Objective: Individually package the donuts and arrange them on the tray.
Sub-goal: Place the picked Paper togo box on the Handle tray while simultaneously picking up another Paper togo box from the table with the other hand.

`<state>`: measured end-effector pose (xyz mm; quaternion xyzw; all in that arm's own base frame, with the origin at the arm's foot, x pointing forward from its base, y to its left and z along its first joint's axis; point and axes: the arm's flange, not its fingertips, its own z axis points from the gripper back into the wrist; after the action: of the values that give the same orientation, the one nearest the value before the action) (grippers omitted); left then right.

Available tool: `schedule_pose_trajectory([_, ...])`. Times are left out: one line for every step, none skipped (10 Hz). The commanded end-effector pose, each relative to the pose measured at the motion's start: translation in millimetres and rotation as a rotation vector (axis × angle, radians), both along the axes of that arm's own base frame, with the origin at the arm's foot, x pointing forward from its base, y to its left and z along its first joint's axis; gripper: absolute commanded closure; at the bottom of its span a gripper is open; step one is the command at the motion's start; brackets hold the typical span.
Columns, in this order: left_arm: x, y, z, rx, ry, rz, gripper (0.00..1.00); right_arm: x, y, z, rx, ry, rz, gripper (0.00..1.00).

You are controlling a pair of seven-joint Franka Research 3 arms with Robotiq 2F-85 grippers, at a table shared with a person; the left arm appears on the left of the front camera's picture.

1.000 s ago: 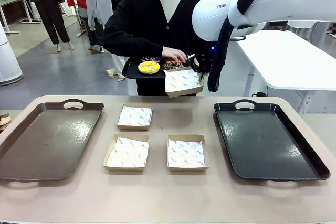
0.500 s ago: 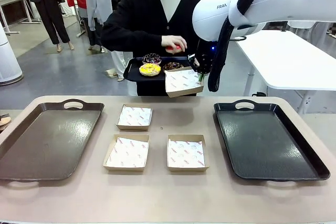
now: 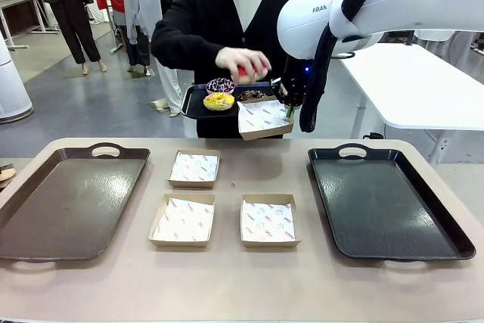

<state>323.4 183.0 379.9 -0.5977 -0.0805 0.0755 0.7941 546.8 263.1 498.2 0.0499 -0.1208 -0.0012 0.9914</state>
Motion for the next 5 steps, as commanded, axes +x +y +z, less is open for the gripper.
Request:
schedule_pose_trajectory([-1.1,0.7,2.0,-0.008,-0.002,-0.003,0.00,-0.9,-1.9,-1.0,0.005,-0.014,-0.003,1.00])
schedule_pose_trajectory([-1.1,0.7,2.0,-0.008,-0.002,-0.003,0.00,-0.9,-1.9,-1.0,0.005,-0.014,-0.003,1.00])
schedule_pose_trajectory([-1.1,0.7,2.0,-0.008,-0.002,-0.003,0.00,-0.9,-1.9,-1.0,0.005,-0.014,-0.003,1.00])
schedule_pose_trajectory([-1.1,0.7,2.0,-0.008,-0.002,-0.003,0.00,-0.9,-1.9,-1.0,0.005,-0.014,-0.003,1.00])
schedule_pose_trajectory([-1.1,0.7,2.0,-0.008,-0.002,-0.003,0.00,-0.9,-1.9,-1.0,0.005,-0.014,-0.003,1.00])
